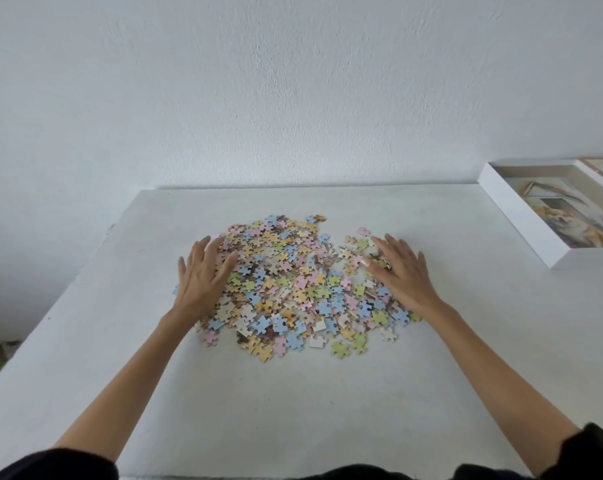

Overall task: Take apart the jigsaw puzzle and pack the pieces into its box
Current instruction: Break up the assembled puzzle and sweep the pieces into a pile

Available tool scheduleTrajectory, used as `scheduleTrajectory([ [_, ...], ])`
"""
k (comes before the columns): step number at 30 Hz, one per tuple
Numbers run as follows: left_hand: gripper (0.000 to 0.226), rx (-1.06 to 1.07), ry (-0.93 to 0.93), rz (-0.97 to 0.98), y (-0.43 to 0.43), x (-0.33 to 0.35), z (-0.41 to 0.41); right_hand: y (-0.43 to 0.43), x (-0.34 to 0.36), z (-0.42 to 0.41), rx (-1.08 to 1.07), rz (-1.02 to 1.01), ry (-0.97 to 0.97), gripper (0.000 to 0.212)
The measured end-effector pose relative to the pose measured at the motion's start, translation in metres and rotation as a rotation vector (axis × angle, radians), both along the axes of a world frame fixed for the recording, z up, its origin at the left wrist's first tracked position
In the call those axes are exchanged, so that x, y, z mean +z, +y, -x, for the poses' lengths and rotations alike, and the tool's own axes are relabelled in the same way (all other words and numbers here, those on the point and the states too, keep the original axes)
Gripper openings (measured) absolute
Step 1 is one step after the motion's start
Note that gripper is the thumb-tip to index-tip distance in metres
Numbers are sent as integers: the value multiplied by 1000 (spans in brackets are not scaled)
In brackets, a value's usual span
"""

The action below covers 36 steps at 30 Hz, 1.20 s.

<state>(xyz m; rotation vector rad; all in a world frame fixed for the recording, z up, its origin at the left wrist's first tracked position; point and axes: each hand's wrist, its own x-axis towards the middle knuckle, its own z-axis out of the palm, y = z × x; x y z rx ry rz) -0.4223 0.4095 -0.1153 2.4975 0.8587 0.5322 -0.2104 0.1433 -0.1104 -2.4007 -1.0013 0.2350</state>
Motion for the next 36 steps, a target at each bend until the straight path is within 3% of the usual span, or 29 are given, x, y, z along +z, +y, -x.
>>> scheduleTrajectory([
  [7, 90, -332, 146, -179, -31, 5, -4, 15, 7, 33, 287, 94, -4, 108],
  [16, 111, -328, 276, -238, -44, -1, -15, 37, -2, 42, 384, 253, -206, 116],
  [20, 113, -323, 208, -323, -43, 0, -18, 44, 0, 41, 382, 225, -293, 104],
  [28, 109, -306, 149, -290, -40, 2, -21, 56, 0, 33, 375, 48, -381, 65],
  [33, 90, -317, 69, -249, -39, -2, -22, 60, -3, 31, 363, -69, -360, 43],
  [36, 71, -235, -133, -70, -35, 1, -21, 56, 0, 26, 372, -162, -249, 50],
])
